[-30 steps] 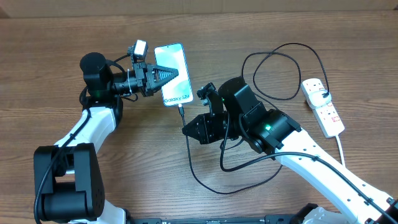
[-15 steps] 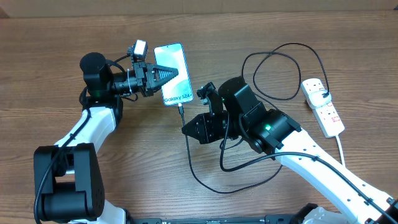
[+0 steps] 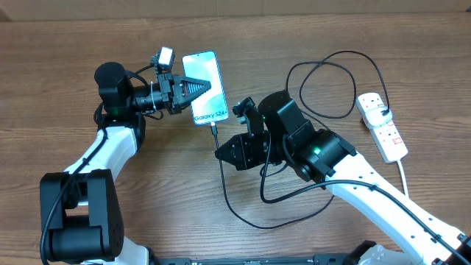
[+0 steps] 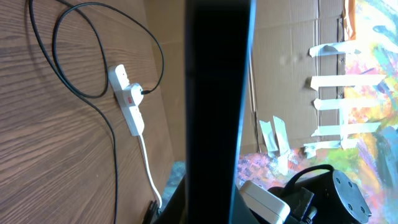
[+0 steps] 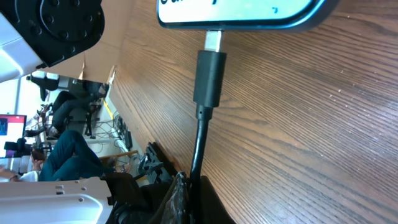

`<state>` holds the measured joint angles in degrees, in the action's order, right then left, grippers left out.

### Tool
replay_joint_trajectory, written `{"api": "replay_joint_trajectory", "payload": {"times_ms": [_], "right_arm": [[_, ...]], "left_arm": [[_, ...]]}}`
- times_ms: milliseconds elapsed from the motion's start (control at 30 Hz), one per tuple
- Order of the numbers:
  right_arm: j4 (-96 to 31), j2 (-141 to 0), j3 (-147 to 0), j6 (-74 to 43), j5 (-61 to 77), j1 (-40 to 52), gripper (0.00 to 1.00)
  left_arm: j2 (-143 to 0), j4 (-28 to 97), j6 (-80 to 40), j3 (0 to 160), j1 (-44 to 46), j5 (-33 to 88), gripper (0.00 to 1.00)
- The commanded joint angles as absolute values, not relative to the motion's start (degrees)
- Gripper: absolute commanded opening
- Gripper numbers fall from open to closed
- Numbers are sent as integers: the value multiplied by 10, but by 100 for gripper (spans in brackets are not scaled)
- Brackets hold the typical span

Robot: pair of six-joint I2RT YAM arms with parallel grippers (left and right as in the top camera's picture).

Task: Plug charger to phone and switch on socket

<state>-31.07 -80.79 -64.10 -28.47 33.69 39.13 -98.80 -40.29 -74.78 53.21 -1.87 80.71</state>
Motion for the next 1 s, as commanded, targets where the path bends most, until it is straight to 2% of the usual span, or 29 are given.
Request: {"api": "replay_joint_trajectory", "payload": {"times_ms": [0,267,767,967], "right_arm": [[-297,-808,-641,-275,330,392,4],[-289,-808,-641,-269,300,392,4],[-276,-808,-641,-161,213,392,4],[-274,-808,-641,-163,194,392,4]], "left_arm": [[-989,-406,-732,548,-13,819,4],[-989,-406,-728,548,-13,822,4],[-989,-406,-707,548,-10,865,4],[-989,-406,-707,548,-10,868,4]]}}
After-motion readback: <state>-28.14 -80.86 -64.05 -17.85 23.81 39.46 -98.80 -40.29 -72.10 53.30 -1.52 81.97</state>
